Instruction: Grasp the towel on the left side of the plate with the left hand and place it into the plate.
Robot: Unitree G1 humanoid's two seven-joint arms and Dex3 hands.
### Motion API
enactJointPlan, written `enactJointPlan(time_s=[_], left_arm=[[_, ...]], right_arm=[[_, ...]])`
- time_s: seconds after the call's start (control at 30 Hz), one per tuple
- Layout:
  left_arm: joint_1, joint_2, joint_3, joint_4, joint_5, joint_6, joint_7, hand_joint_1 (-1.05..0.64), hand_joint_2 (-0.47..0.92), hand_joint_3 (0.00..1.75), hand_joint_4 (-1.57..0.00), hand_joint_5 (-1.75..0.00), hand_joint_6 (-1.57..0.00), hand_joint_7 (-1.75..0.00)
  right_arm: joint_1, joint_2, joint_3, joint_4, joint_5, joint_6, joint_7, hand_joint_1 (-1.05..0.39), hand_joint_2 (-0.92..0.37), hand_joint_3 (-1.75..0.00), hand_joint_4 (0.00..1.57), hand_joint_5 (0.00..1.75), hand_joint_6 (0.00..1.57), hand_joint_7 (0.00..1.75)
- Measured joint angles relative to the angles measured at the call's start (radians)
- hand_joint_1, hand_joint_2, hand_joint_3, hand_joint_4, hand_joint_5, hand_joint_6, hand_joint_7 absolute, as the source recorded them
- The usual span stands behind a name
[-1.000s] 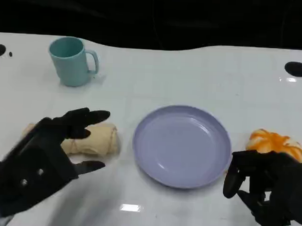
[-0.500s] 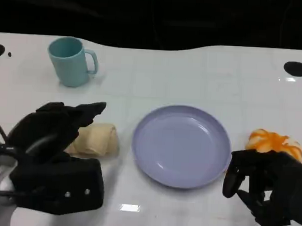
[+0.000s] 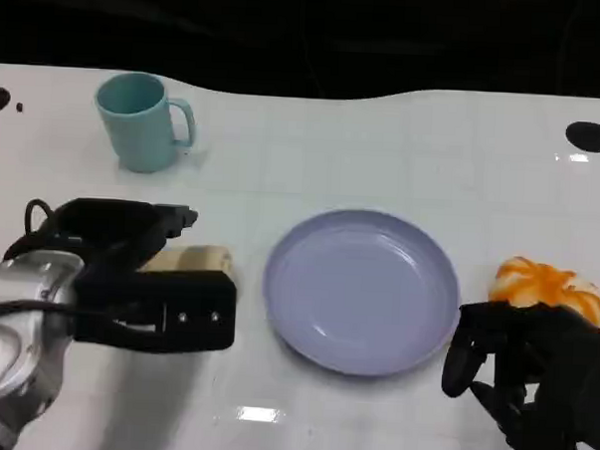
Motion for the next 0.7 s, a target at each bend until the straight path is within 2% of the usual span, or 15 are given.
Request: enactJointPlan(time_s=[0.23,0.33,0.4,0.5,0.7], left_arm=[[-0.120,-0.036,-0.069,0.270,0.016,-0.055,0.026,-0.49,0.92,0.01,-0.36,-0.16,-0.35,-0.01],[-0.173,-0.054,-0.095,0.402,0.019,-0.104,0.041,-0.49,0.92,0.10,-0.41,-0.14,-0.40,-0.02],[-0.210,-0.064,-0.113,0.490,0.020,-0.136,0.048,-0.48,0.92,0.16,-0.47,-0.13,-0.47,-0.04],[-0.242,-0.077,-0.133,0.586,0.020,-0.165,0.077,-0.47,0.92,0.21,-0.60,-0.14,-0.67,-0.08],[-0.261,-0.088,-0.151,0.662,0.020,-0.219,0.162,-0.36,0.92,0.22,-0.81,-0.25,-0.90,-0.17]], right_arm=[[0.005,0.000,0.002,-0.014,-0.001,0.011,0.000,-0.01,-0.56,-1.08,0.73,1.74,0.71,1.41],[0.007,0.000,0.002,-0.026,-0.001,0.021,0.000,-0.01,-0.56,-1.08,0.73,1.75,0.71,1.41],[0.008,0.000,0.002,-0.033,-0.001,0.031,0.000,-0.01,-0.56,-1.07,0.73,1.75,0.71,1.41],[0.008,0.000,0.002,-0.037,-0.001,0.036,0.000,-0.01,-0.56,-1.08,0.73,1.75,0.71,1.41],[0.008,0.000,0.001,-0.037,0.001,0.037,0.000,-0.01,-0.56,-1.08,0.72,1.74,0.70,1.41]])
